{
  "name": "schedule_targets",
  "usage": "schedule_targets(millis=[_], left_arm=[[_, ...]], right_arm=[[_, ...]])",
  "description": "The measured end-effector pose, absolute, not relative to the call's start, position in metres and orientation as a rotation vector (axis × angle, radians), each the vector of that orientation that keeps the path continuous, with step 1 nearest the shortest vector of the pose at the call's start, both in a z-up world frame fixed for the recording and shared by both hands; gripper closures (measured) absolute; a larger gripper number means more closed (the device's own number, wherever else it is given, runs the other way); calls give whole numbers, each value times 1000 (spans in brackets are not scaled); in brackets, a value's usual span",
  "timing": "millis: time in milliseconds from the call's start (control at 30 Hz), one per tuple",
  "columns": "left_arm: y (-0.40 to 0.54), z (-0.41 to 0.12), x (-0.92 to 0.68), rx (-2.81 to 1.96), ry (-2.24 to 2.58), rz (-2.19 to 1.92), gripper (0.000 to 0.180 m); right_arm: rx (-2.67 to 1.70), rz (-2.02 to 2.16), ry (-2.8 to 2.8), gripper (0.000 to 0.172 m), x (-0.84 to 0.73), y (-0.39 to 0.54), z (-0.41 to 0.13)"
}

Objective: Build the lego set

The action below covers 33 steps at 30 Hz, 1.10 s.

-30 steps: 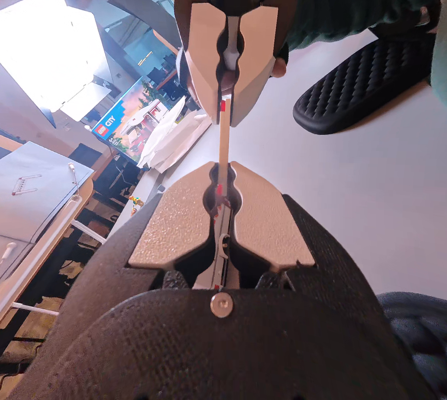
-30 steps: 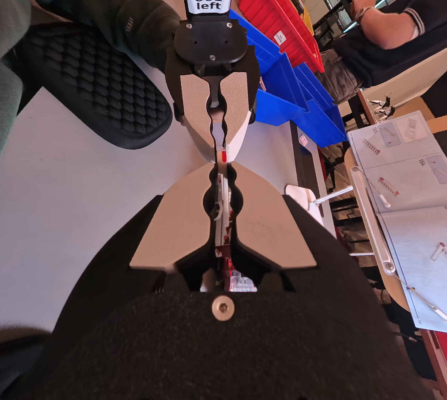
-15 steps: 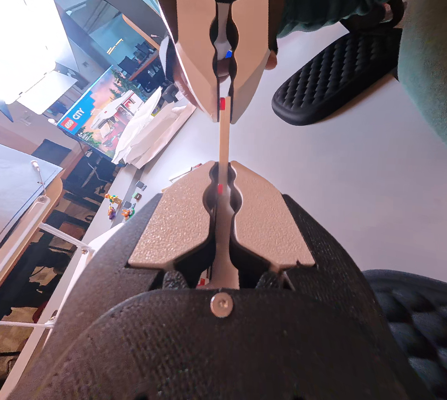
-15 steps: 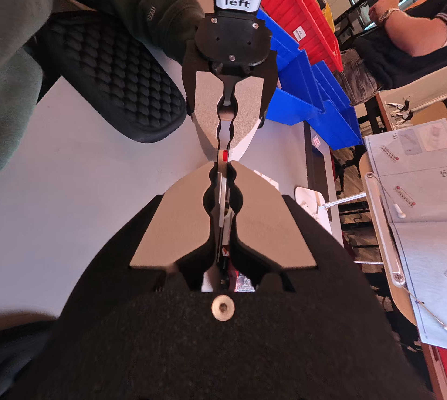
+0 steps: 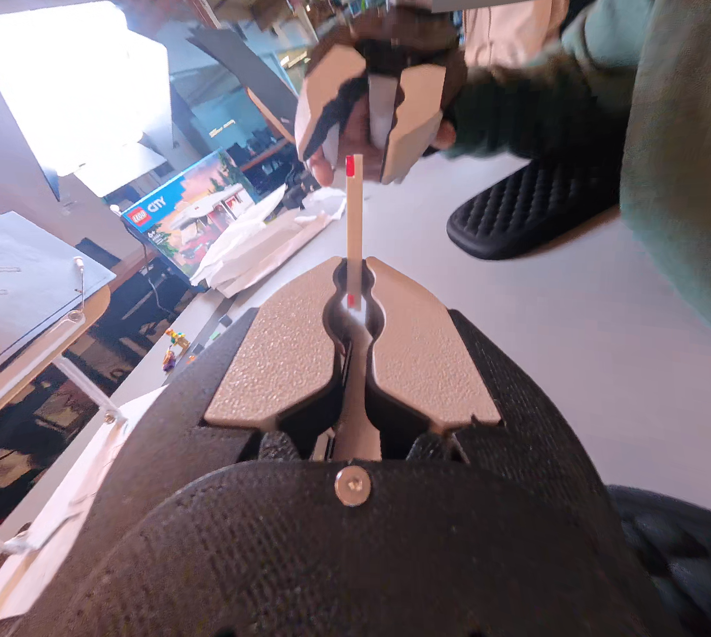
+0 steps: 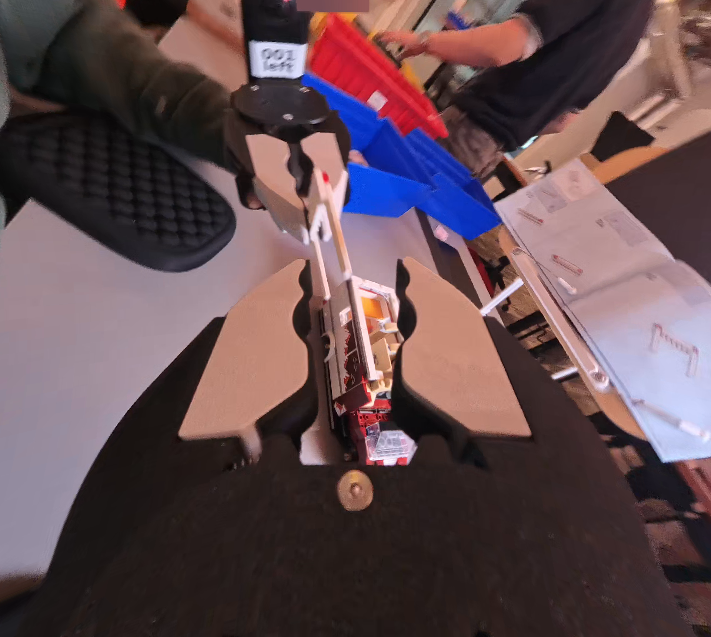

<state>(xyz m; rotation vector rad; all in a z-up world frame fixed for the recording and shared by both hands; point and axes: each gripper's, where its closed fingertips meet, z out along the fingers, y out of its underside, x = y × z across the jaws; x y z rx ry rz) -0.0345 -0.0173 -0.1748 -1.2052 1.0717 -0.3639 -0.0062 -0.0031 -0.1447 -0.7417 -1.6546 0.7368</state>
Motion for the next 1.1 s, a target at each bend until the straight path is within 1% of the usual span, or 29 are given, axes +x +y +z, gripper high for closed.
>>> schedule_targets(millis=[133, 233, 400, 533, 667, 733, 800, 933, 1100], left_arm=[[-23, -160, -34, -1154, 979, -538, 174], [-26, -153, -31, -1123, 903, -685, 174], [-24, -154, -29, -1127, 868, -760, 174], [-25, -152, -29, -1120, 860, -786, 174], [-22, -156, -30, -1146, 851, -793, 173], [-13, -162, -34, -1203, 832, -749, 170], [-3, -171, -39, -1278, 819, -723, 161], [14, -202, -49, -1487, 877, -618, 142], [25, -216, -61, -1567, 904, -481, 144]], right_arm=[[-896, 953, -1542, 131, 0, 23, -164], [-921, 1138, -1542, 133, -10, 7, -174], [-906, 1247, -1523, 151, -24, -11, -169], [-935, 1242, -1535, 167, -25, -12, -172], [-957, 1234, -1551, 169, -23, -12, -173], [-980, 1169, -1558, 170, -23, -5, -175], [-1040, 1043, -1593, 170, -20, 8, -182], [-1130, 640, -1690, 170, -7, 44, -207], [-1126, 7, -1855, 169, 18, 74, -259]])
